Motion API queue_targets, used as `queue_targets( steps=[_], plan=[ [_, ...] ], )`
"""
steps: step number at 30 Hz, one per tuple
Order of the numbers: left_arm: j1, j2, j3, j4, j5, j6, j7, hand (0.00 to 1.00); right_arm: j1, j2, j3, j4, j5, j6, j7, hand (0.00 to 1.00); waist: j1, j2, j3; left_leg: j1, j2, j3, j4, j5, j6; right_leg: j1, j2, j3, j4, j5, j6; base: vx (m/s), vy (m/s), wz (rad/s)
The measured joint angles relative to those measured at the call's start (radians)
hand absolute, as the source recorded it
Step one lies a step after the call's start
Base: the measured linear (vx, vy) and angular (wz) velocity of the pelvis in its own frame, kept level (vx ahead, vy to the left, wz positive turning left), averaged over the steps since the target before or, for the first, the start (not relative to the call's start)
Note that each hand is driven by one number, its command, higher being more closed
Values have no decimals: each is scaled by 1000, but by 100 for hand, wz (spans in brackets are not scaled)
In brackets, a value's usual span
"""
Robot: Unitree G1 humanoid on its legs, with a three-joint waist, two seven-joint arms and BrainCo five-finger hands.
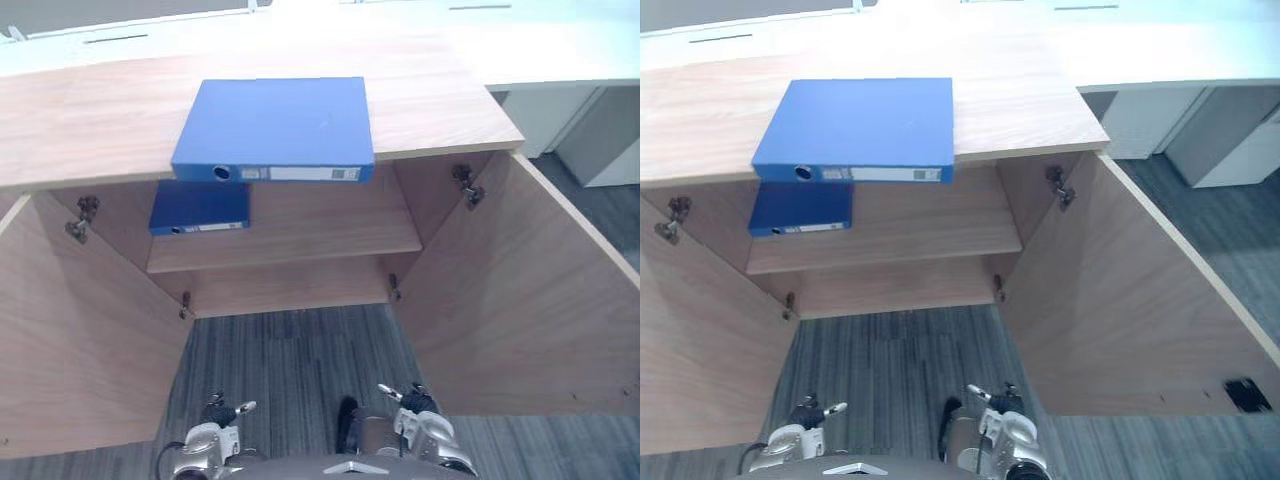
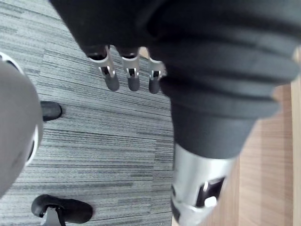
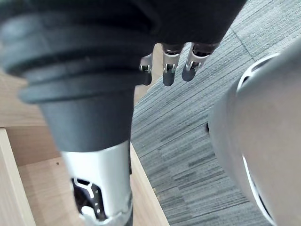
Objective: Walk over to the cabinet, pick up the folder, carry it to the office cabinet, place the folder inside the office cabinet, then close the office cabinet door
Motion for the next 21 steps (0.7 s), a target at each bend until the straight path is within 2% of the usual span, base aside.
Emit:
queue_targets(
  steps=[2, 4, 5, 8, 9, 10, 11, 12, 15, 18, 21],
  plan=[
    [-12, -6, 14, -24, 1, -2, -1, 0, 12, 1, 21, 3, 1, 1, 0, 0, 6, -22, 12, -142, 71, -45, 353, 1, 1, 103, 7, -36, -63, -13, -10, 228, -195, 42],
    [-12, -13, 15, -43, 0, -6, -1, 0, 12, 0, 21, 20, 2, 2, -1, 0, 18, -26, 13, -211, 103, -13, 499, -9, 16, 156, 11, -41, -100, -13, -13, 176, -64, -1],
    [-12, -15, 15, -43, 0, -7, -1, 0, 12, -1, 21, 27, 2, 2, -1, 0, 18, -25, 11, -225, 106, 5, 504, -14, 24, 170, 11, -38, -111, -13, -13, 166, 18, -15],
    [-16, -18, 15, -44, 0, -9, -1, 0, 10, -2, 20, 32, 2, 12, -1, 0, 31, -21, 7, -258, 96, 45, 369, -26, 43, 204, 9, -4, -144, -8, -1, 146, 98, -35],
    [-19, -18, 15, -43, 1, -9, -1, 0, 10, -2, 20, 32, 2, 13, -1, 0, 33, -21, 7, -260, 78, 36, 253, -7, 47, 204, 6, 15, -143, -8, 14, 146, 195, -39],
    [-19, -23, 15, -39, 0, -8, -1, 0, 10, -3, 20, 30, 2, 13, -1, 0, 32, -5, -3, -259, 56, 20, 149, 54, 37, 200, 8, 33, -135, -12, 37, 192, 227, -34],
    [-21, -21, 13, -39, 0, -9, -1, 0, 9, 4, 22, 32, 2, 15, -2, 0, 33, -20, -9, -246, 40, 24, 136, 62, 41, 196, 3, 48, -135, -12, 52, 168, 176, -15],
    [-17, -14, 11, -39, 0, -9, 0, 0, 16, 12, 22, 32, 2, 17, -1, 0, 30, -47, -22, -238, 11, 25, 110, 71, 51, 199, -11, 66, -162, 0, 67, 149, 153, 0],
    [-17, -3, 11, -39, 1, -8, 0, 0, 18, 32, 22, 34, 2, 17, -1, 0, 32, -71, -32, -217, -22, 33, 83, 70, 53, 224, -37, 73, -203, 15, 78, 91, 149, 0],
    [3, 2, 10, -33, 2, -8, -1, 0, 17, 46, 22, 34, 1, 15, 0, 0, 32, -60, -43, -136, -48, 64, 7, 77, 61, 264, -47, 102, -236, 23, 91, 30, 68, -22],
    [13, 2, 1, -31, 10, -7, -1, 0, 18, 42, 19, 34, 1, 14, -1, 0, 31, -53, -53, -98, -68, 75, -78, 118, 57, 269, -47, 109, -258, 32, 94, -5, 0, -10]
  ],
)
